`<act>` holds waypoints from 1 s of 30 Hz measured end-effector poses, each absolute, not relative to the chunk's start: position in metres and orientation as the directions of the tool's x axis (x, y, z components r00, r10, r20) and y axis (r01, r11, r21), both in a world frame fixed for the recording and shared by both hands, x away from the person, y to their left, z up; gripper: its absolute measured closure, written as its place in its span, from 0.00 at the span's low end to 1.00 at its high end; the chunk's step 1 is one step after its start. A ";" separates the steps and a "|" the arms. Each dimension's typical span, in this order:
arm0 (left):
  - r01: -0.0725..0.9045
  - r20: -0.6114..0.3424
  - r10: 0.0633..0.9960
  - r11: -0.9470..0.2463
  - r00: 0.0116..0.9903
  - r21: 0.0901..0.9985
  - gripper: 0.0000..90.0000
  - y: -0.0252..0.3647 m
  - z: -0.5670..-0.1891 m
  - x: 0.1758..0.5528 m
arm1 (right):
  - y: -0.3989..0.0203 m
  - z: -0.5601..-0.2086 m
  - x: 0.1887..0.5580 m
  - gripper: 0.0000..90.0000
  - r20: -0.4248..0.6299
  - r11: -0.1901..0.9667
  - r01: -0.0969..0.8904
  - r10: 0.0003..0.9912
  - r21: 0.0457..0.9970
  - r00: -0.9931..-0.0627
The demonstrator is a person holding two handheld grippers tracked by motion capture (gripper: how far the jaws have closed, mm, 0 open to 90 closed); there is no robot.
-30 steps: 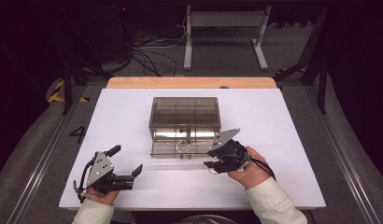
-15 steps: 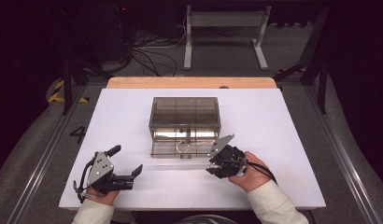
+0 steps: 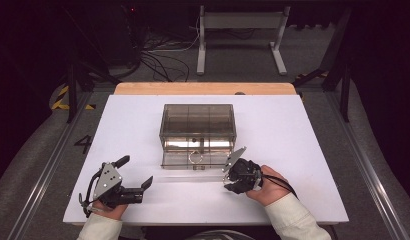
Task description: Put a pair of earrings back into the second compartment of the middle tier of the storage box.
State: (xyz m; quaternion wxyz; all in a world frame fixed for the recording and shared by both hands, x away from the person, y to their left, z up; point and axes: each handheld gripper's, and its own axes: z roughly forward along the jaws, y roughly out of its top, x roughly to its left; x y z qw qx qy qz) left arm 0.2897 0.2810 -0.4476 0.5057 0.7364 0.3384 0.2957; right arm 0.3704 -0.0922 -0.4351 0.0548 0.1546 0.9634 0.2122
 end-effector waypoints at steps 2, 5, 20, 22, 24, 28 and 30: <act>0.199 0.093 0.798 -0.259 0.596 0.945 0.03 0.281 -0.448 0.290 | -0.093 -0.438 0.372 0.74 -0.035 0.867 0.278 0.321 0.414 -0.947; 0.199 0.093 0.797 -0.259 0.596 0.945 0.03 0.281 -0.448 0.290 | -0.093 -0.441 0.374 0.76 -0.033 0.871 0.279 0.319 0.404 -0.947; 0.196 0.096 0.797 -0.261 0.597 0.945 0.03 0.281 -0.447 0.289 | -0.091 -0.444 0.372 0.95 -0.034 0.886 0.247 0.282 0.392 -0.959; 0.197 0.095 0.797 -0.260 0.596 0.945 0.03 0.281 -0.447 0.289 | -0.090 -0.444 0.371 0.96 -0.042 0.890 0.235 0.272 0.390 -0.961; 0.197 0.094 0.797 -0.259 0.596 0.946 0.03 0.281 -0.447 0.289 | -0.090 -0.444 0.371 0.96 -0.045 0.891 0.231 0.269 0.390 -0.962; 0.197 0.091 0.798 -0.255 0.596 0.947 0.03 0.281 -0.447 0.289 | -0.090 -0.444 0.370 0.96 -0.052 0.892 0.228 0.268 0.391 -0.962; 0.197 0.091 0.798 -0.255 0.596 0.947 0.03 0.281 -0.447 0.289 | -0.090 -0.442 0.369 0.96 -0.055 0.888 0.226 0.270 0.401 -0.961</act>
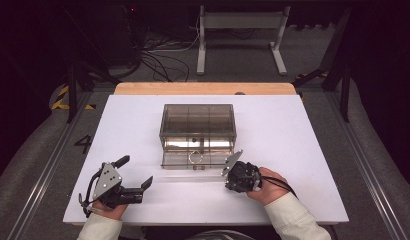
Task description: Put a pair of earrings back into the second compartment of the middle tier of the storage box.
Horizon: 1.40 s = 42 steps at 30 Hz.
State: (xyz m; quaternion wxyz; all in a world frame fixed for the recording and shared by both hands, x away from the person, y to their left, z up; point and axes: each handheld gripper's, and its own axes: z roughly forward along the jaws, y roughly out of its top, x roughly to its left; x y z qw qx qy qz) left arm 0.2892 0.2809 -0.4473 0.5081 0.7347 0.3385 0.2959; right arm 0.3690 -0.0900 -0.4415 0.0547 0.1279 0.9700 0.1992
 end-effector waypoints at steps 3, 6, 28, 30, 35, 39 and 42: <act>0.195 0.092 0.798 -0.254 0.595 0.947 0.03 0.281 -0.447 0.289 | -0.092 -0.437 0.369 0.96 -0.054 0.877 0.220 0.268 0.428 -0.962; 0.197 0.091 0.798 -0.254 0.596 0.947 0.03 0.281 -0.447 0.289 | -0.094 -0.432 0.368 0.96 -0.055 0.868 0.223 0.275 0.443 -0.960; 0.197 0.094 0.799 -0.258 0.594 0.946 0.03 0.281 -0.447 0.289 | -0.095 -0.410 0.357 0.96 -0.079 0.848 0.186 0.258 0.496 -0.963; 0.196 0.094 0.798 -0.258 0.595 0.946 0.03 0.281 -0.447 0.289 | -0.095 -0.409 0.357 0.96 -0.081 0.848 0.183 0.256 0.497 -0.963; 0.197 0.094 0.799 -0.258 0.594 0.946 0.03 0.281 -0.447 0.289 | -0.095 -0.406 0.357 0.96 -0.085 0.845 0.176 0.252 0.505 -0.964; 0.197 0.098 0.799 -0.262 0.594 0.945 0.03 0.281 -0.447 0.289 | -0.094 -0.401 0.356 0.96 -0.088 0.839 0.174 0.254 0.516 -0.963; 0.198 0.096 0.800 -0.260 0.592 0.945 0.03 0.281 -0.447 0.289 | -0.093 -0.397 0.355 0.96 -0.094 0.840 0.166 0.249 0.517 -0.964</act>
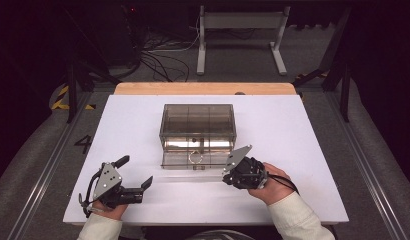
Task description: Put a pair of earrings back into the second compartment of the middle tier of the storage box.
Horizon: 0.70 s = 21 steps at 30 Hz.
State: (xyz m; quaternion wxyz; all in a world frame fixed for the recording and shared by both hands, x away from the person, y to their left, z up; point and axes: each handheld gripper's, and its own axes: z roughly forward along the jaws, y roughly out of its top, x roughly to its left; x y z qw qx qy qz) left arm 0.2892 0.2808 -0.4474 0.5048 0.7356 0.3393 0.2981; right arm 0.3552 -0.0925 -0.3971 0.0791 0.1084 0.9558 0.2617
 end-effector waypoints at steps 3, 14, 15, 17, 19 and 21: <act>0.198 0.095 0.801 -0.259 0.592 0.946 0.03 0.281 -0.447 0.289 | -0.091 -0.394 0.355 0.96 -0.100 0.838 0.163 0.249 0.521 -0.963; 0.195 0.097 0.800 -0.259 0.593 0.946 0.03 0.281 -0.447 0.289 | -0.082 -0.383 0.360 0.96 -0.115 0.831 0.149 0.247 0.536 -0.962; 0.197 0.094 0.800 -0.257 0.593 0.946 0.03 0.281 -0.447 0.289 | -0.081 -0.382 0.361 0.96 -0.119 0.829 0.144 0.245 0.540 -0.962; 0.198 0.093 0.800 -0.256 0.592 0.946 0.03 0.281 -0.447 0.289 | -0.080 -0.380 0.362 0.96 -0.118 0.825 0.148 0.251 0.545 -0.961; 0.198 0.093 0.800 -0.257 0.592 0.946 0.03 0.281 -0.447 0.289 | -0.078 -0.378 0.364 0.96 -0.119 0.824 0.148 0.252 0.547 -0.960; 0.197 0.095 0.800 -0.258 0.593 0.946 0.03 0.281 -0.447 0.289 | -0.077 -0.375 0.366 0.96 -0.119 0.822 0.150 0.254 0.549 -0.960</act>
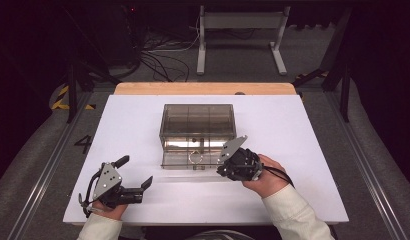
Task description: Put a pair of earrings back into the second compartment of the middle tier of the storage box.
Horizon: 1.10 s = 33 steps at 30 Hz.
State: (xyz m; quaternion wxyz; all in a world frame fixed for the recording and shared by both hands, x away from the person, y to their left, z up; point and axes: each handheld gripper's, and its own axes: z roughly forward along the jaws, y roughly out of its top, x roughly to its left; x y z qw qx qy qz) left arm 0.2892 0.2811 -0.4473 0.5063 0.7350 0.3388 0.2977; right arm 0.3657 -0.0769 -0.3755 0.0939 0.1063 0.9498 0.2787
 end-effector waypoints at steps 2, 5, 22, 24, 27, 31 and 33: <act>0.197 0.095 0.800 -0.258 0.593 0.946 0.03 0.281 -0.447 0.289 | -0.076 -0.374 0.368 0.96 -0.119 0.818 0.151 0.258 0.554 -0.959; 0.196 0.099 0.799 -0.263 0.594 0.945 0.03 0.281 -0.447 0.289 | -0.074 -0.373 0.372 0.96 -0.119 0.816 0.154 0.262 0.557 -0.958; 0.197 0.095 0.797 -0.260 0.597 0.945 0.03 0.280 -0.447 0.292 | -0.049 -0.366 0.387 0.96 -0.121 0.814 0.144 0.254 0.562 -0.960; 0.194 0.098 0.795 -0.262 0.598 0.945 0.03 0.280 -0.447 0.292 | -0.045 -0.365 0.388 0.96 -0.126 0.820 0.141 0.250 0.555 -0.960; 0.196 0.096 0.796 -0.261 0.597 0.945 0.03 0.280 -0.447 0.292 | -0.039 -0.365 0.390 0.96 -0.129 0.828 0.137 0.245 0.544 -0.961; 0.196 0.096 0.796 -0.261 0.597 0.945 0.03 0.280 -0.447 0.292 | -0.032 -0.365 0.394 0.96 -0.134 0.835 0.129 0.235 0.535 -0.963; 0.198 0.097 0.798 -0.263 0.595 0.944 0.03 0.280 -0.447 0.291 | -0.030 -0.366 0.395 0.96 -0.134 0.835 0.127 0.233 0.535 -0.963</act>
